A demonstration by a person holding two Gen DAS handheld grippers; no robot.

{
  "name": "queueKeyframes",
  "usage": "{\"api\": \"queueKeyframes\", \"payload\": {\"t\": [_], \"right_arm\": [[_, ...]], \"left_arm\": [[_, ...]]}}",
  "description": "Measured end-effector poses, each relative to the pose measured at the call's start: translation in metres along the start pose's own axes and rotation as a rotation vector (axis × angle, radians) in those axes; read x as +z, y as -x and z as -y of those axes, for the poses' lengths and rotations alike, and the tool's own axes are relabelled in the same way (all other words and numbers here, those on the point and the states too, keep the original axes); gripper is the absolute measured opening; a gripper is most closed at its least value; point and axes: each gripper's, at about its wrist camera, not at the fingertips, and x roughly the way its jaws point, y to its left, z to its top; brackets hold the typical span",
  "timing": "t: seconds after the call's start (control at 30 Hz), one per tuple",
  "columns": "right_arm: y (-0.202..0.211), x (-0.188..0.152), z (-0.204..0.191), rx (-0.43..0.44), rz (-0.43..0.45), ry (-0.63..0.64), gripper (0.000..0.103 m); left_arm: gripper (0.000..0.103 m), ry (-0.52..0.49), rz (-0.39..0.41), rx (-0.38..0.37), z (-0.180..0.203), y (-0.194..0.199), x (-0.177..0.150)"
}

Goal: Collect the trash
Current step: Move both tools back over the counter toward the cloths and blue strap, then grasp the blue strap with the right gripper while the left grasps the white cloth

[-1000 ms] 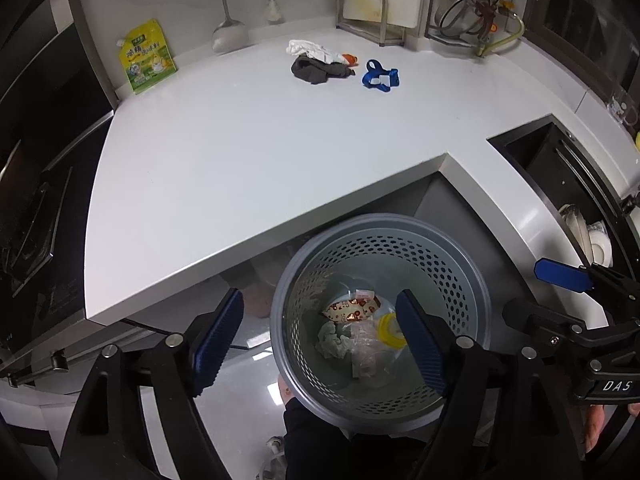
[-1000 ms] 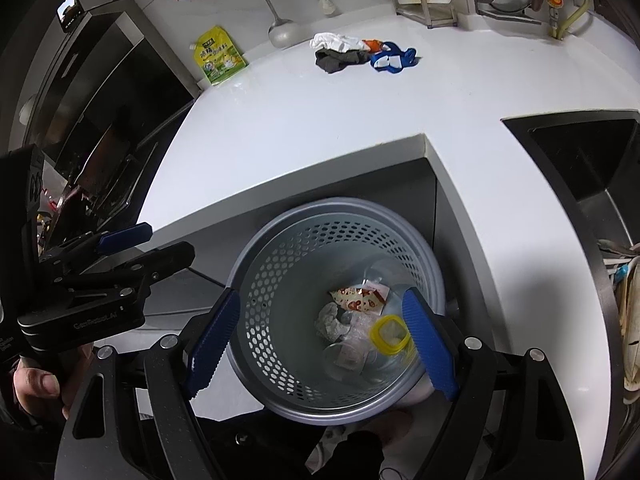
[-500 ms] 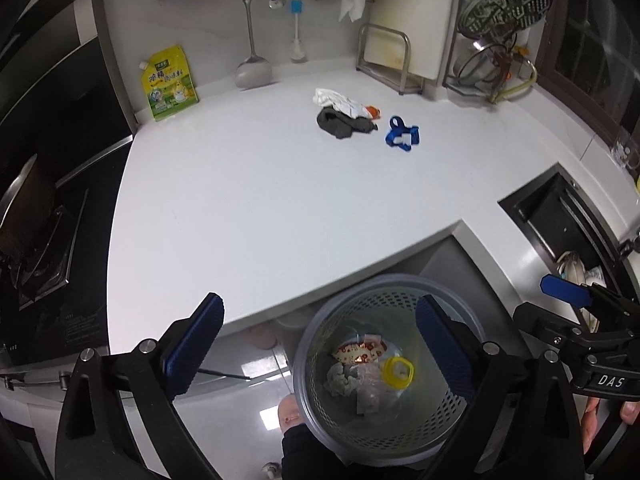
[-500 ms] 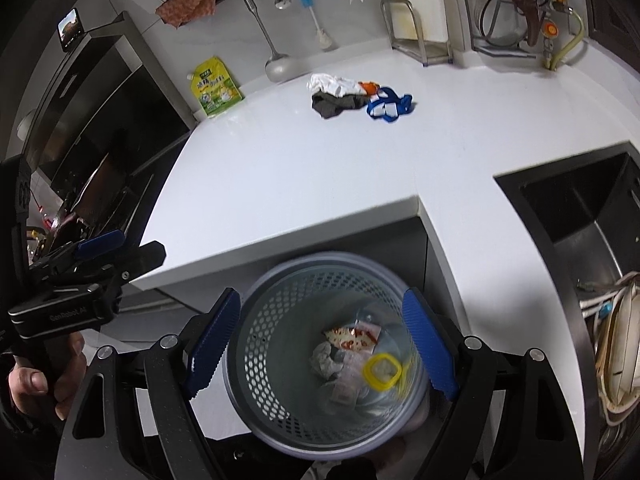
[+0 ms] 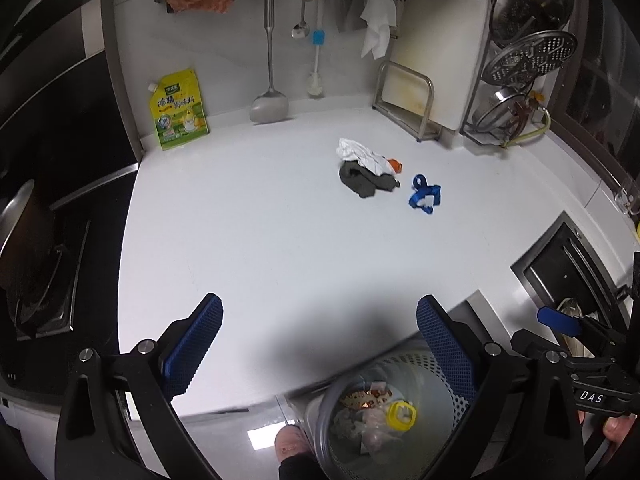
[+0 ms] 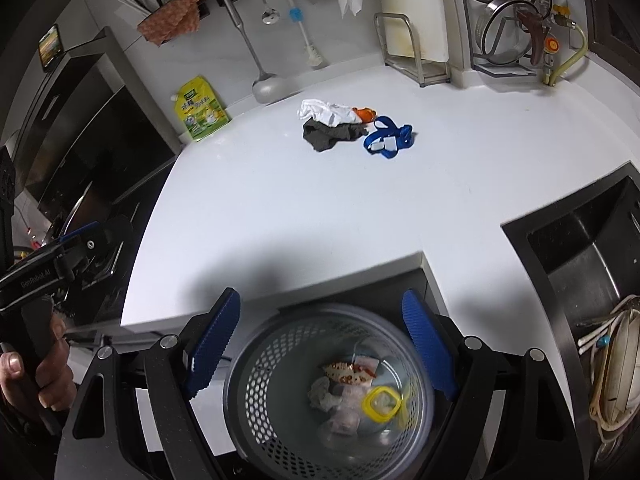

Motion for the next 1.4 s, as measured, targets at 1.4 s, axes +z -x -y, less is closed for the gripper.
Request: {"api": "queueKeyframes", "payload": {"t": [1.4], "right_arm": [[-0.122,0.105,0.03,-0.19,0.071,-0.205,0.079]], "left_arm": [[0.096,-0.105,-0.019,-0.125,-0.028,-0.172,0.12]]}}
